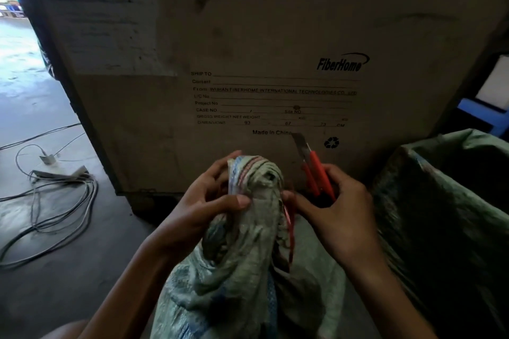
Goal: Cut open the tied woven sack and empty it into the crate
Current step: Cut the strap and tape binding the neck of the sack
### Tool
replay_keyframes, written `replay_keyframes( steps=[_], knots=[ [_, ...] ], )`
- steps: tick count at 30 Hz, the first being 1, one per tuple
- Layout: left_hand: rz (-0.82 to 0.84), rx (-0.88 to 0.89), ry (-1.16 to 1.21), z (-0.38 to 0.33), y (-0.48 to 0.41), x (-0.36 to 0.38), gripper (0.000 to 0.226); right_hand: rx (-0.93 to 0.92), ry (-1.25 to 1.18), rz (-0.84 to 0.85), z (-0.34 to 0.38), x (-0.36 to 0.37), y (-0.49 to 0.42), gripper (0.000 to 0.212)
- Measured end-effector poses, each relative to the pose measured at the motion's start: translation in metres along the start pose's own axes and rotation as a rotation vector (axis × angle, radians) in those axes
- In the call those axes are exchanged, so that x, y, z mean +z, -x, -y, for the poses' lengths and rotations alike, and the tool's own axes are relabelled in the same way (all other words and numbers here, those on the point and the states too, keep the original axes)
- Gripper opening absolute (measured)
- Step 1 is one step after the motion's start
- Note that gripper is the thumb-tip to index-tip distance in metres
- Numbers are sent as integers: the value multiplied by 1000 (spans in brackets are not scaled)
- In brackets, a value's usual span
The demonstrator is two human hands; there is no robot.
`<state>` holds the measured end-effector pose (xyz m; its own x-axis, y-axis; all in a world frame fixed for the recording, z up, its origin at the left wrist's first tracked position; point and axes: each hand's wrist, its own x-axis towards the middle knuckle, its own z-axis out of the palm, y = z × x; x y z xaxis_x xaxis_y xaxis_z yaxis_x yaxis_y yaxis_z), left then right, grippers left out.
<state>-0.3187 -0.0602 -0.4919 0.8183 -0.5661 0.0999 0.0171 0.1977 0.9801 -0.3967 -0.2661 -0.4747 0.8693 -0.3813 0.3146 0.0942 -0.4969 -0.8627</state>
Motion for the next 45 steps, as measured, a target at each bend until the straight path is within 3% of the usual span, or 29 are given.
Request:
replay_keyframes(
  steps=[3,5,7,9,13,15,17,19,22,27,30,34,39,45],
  knots=[
    [-32,81,-225,0,3,3,69,-53,125,-19,-4,4,-2,47],
    [-133,161,-404,2,2,8,57,-74,179,-49,-5,5,-3,44],
    [-245,222,-507,5,1,8,59,-76,192,-76,-2,5,-2,34],
    [-359,247,-495,9,-1,5,65,-83,148,-71,4,4,1,23],
    [-578,181,-476,10,-3,11,73,-66,17,72,18,9,14,45],
    [-587,45,-292,5,-4,17,78,-93,48,124,19,18,19,58],
    [-557,-123,-140,-4,-7,22,68,-121,92,137,16,28,21,62],
    [-474,-161,68,-6,-8,20,48,-124,115,102,11,35,20,60],
    [-372,-149,199,-1,-7,9,62,-74,120,44,5,36,15,59],
    [-334,-233,133,2,-9,-2,46,-118,149,23,1,34,14,62],
    [-366,-223,47,1,-11,-4,47,-219,185,41,5,34,17,52],
    [-449,-165,-8,-2,-11,-11,64,-322,249,62,15,32,22,36],
    [-471,-51,-31,-1,-9,-9,107,-372,314,97,17,32,26,35],
    [-452,-7,-23,0,-9,-3,108,-388,321,91,20,32,27,36]
  ],
)
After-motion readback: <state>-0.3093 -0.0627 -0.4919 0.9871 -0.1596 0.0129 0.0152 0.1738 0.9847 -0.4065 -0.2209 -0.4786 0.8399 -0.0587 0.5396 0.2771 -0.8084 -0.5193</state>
